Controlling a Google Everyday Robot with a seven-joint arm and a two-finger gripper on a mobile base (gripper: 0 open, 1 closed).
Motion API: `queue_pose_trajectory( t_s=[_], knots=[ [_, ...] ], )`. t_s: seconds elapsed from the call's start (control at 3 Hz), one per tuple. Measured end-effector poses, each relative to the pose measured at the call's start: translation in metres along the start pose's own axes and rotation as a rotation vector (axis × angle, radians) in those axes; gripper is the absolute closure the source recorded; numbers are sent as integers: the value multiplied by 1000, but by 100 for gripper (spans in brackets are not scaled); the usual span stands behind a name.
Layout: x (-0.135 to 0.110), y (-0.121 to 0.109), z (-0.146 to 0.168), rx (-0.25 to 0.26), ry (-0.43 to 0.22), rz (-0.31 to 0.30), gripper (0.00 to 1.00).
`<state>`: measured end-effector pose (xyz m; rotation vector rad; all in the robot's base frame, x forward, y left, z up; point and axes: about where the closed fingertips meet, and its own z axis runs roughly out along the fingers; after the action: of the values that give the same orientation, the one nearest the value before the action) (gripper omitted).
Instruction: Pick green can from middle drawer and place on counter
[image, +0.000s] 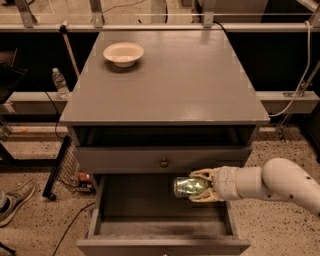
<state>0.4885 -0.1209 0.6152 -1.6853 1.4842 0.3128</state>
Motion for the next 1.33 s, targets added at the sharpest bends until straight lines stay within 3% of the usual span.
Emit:
queue_pose_trajectory(
  t_s=[1.0, 1.33],
  knots=[
    [-53, -57, -59, 100, 34, -176, 100],
    [-55, -59, -61, 102, 37, -179, 100]
  ],
)
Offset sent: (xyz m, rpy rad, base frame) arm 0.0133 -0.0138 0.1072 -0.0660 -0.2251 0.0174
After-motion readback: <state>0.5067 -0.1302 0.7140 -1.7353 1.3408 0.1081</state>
